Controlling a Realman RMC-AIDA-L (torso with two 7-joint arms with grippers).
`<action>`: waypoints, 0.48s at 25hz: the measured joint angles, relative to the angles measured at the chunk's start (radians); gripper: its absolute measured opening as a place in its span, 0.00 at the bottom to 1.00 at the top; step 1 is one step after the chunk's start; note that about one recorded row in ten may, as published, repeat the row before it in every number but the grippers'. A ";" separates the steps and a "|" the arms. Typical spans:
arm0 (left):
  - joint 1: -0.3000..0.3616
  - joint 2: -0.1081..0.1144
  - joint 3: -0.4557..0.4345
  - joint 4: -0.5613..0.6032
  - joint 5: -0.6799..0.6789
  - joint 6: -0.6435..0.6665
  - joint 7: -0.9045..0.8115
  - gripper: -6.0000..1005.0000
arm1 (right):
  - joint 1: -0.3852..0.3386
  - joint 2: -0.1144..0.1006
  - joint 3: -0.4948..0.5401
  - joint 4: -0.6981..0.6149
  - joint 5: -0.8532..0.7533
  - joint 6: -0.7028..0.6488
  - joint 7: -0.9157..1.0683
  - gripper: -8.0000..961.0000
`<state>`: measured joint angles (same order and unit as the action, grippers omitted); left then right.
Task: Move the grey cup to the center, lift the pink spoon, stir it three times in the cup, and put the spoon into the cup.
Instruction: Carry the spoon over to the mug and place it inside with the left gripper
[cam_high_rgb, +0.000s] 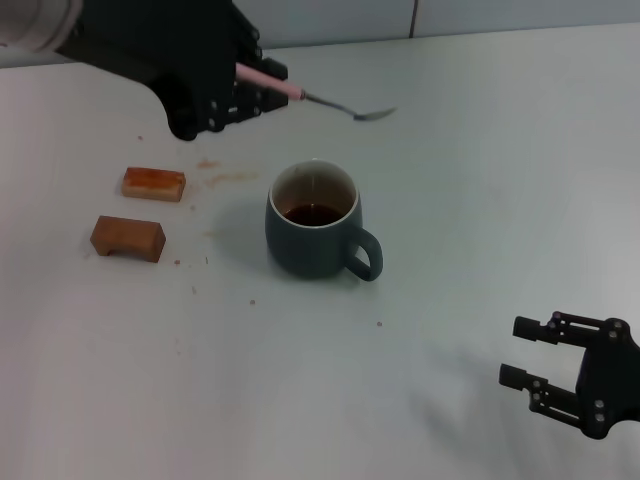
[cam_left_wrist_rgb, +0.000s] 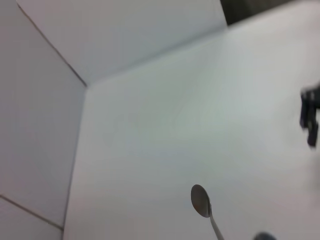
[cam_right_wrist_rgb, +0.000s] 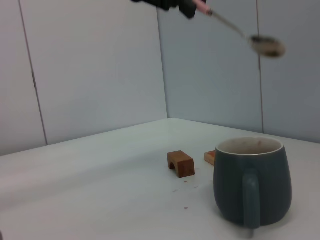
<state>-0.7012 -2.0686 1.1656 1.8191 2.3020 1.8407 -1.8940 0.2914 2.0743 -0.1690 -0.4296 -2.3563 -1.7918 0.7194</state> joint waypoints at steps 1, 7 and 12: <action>0.001 0.000 0.010 0.003 0.008 0.000 0.000 0.13 | 0.000 0.000 0.000 0.000 0.000 0.000 0.000 0.57; 0.010 -0.002 0.118 0.027 0.098 -0.004 -0.003 0.13 | -0.002 0.000 0.000 0.000 0.000 0.000 0.000 0.57; 0.011 -0.005 0.193 0.030 0.167 -0.032 -0.020 0.13 | -0.004 0.000 0.000 0.000 0.000 0.000 0.000 0.57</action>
<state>-0.6902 -2.0739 1.3581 1.8489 2.4687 1.8083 -1.9141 0.2871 2.0739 -0.1687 -0.4295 -2.3561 -1.7917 0.7195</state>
